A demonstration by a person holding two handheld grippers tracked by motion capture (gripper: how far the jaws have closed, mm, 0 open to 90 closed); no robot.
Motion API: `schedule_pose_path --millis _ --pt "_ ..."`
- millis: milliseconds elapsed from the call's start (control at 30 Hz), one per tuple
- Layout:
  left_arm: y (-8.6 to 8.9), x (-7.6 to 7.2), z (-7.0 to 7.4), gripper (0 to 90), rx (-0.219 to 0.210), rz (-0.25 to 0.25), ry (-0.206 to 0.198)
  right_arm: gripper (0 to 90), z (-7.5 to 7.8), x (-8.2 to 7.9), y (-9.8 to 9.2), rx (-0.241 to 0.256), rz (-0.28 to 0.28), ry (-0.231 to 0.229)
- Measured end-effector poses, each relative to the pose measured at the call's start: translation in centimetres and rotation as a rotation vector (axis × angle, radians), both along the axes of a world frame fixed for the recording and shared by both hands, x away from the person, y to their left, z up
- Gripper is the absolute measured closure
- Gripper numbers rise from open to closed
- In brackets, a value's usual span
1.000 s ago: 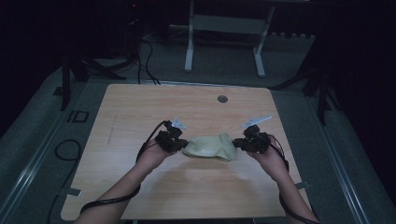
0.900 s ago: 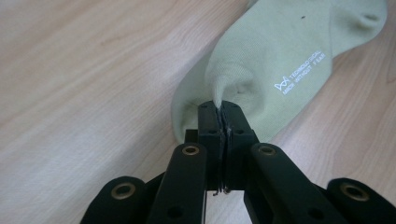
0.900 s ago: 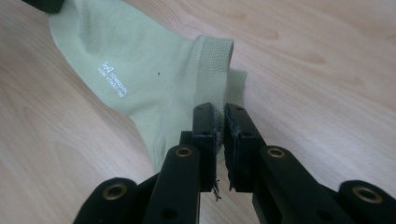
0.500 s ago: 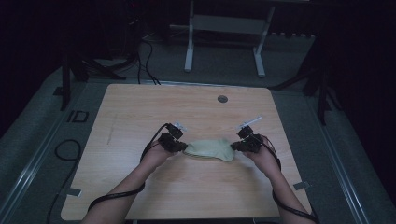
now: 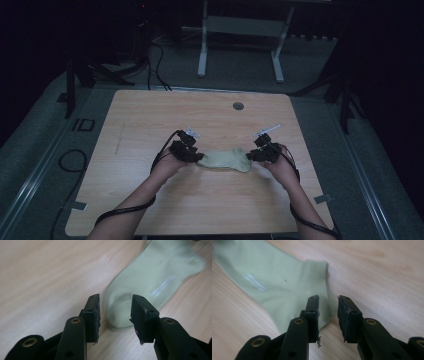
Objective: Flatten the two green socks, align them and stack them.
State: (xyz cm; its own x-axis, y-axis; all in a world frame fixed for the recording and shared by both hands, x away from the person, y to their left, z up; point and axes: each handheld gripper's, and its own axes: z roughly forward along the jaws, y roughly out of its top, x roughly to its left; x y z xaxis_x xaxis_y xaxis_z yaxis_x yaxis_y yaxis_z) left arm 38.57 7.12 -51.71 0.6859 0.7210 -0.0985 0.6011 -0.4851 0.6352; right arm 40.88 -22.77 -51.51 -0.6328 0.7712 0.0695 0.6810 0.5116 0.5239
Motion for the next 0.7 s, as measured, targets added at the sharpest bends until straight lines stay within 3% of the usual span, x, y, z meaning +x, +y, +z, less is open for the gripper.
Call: schedule_pose_path --millis 100,233,333,433,500,567,700 --pt "-0.8 -0.7 0.7 69.9 -0.017 -0.042 -0.013 72.2 0.9 -0.6 0.5 0.029 0.016 -0.023" --pt "-2.5 -0.9 -0.5 78.4 0.024 -0.093 -0.008 74.1 0.6 -1.4 2.0 0.032 0.059 -0.022" --pt "-3.0 -0.6 -1.9 79.0 0.065 -0.099 0.016 73.8 -0.7 -1.4 2.9 0.002 0.075 -0.004" --pt "-2.9 -0.6 -3.0 78.9 0.073 -0.095 0.029 72.3 -1.9 -1.2 3.3 -0.025 0.093 0.012" --pt "-2.5 -0.6 -3.1 78.9 0.052 -0.092 0.037 72.3 -2.4 -1.1 3.4 -0.032 0.108 0.003" --pt "-2.2 -0.7 -3.1 78.9 0.060 -0.091 0.029 72.4 -2.5 -1.2 3.4 -0.019 0.093 0.005" --pt "-1.5 -1.4 -3.3 79.0 0.058 -0.082 0.017 70.2 -2.6 -1.9 4.2 -0.042 0.122 -0.020"
